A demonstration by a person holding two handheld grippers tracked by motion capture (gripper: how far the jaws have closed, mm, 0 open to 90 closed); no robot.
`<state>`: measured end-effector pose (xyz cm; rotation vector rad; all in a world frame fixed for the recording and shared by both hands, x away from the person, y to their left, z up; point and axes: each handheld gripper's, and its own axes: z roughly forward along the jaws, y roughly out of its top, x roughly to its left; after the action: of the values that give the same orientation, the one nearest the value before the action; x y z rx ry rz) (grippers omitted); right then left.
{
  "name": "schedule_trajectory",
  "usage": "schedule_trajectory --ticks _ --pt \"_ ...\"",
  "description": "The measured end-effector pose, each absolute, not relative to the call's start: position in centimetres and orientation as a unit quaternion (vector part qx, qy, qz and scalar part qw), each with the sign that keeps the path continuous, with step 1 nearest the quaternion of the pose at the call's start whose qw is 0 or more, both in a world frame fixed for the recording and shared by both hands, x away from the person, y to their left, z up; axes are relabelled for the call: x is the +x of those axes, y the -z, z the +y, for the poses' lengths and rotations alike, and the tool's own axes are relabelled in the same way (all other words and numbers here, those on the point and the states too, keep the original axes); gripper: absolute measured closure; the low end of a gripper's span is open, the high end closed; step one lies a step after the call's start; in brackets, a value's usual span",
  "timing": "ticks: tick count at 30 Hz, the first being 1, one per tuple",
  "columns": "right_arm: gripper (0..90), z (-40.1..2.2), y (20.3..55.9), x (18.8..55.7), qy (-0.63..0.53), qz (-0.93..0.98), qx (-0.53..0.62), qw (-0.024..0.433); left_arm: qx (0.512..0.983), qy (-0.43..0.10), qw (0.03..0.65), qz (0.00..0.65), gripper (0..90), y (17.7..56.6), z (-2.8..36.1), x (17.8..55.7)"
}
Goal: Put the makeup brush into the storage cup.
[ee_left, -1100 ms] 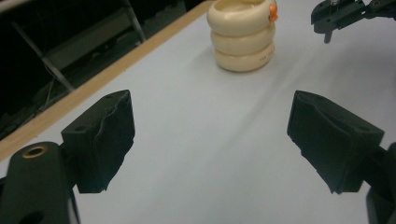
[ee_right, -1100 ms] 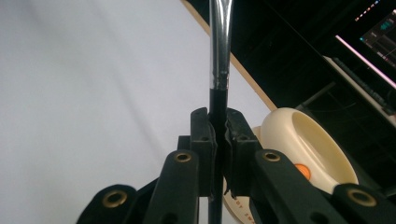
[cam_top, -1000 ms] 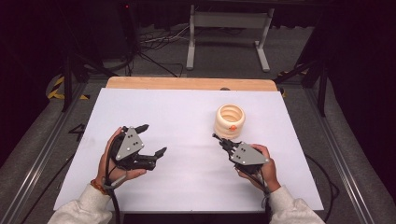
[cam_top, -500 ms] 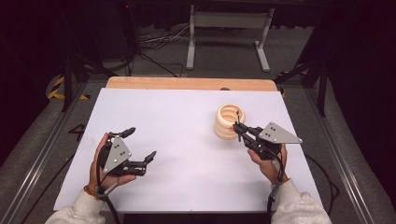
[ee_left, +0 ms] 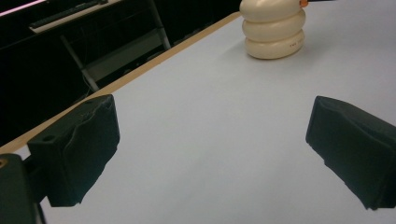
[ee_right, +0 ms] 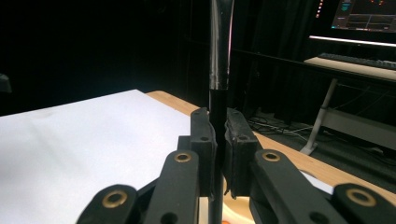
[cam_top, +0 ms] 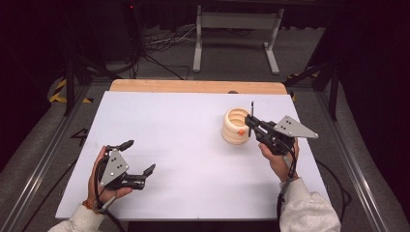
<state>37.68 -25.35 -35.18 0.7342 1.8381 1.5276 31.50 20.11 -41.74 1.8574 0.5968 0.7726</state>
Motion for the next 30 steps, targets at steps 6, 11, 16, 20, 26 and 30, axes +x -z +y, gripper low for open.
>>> schedule_trajectory --ticks 6,11,16,20,26,30 --pt "84.4 -25.4 35.0 38.3 -0.583 0.692 0.283 0.318 0.765 -0.321 0.497 0.256 4.3 42.1 20.6 31.4" --pt "84.4 -25.3 34.9 39.0 -0.587 0.688 0.285 0.317 0.763 -0.316 0.499 0.264 4.5 42.5 21.2 31.2" --pt "84.4 -25.3 34.5 39.6 -0.589 0.683 0.288 0.322 0.761 -0.318 0.495 0.271 5.0 43.1 21.3 31.2" --pt "84.4 -25.2 34.1 39.9 -0.588 0.681 0.288 0.327 0.758 -0.317 0.498 0.275 5.2 43.2 21.5 31.2" --pt "84.4 -25.0 33.6 40.4 -0.594 0.676 0.287 0.329 0.757 -0.313 0.501 0.279 5.5 43.3 22.0 30.9" --pt "84.3 -24.7 33.4 41.0 -0.594 0.675 0.287 0.330 0.755 -0.310 0.503 0.283 5.6 43.4 22.4 30.7"
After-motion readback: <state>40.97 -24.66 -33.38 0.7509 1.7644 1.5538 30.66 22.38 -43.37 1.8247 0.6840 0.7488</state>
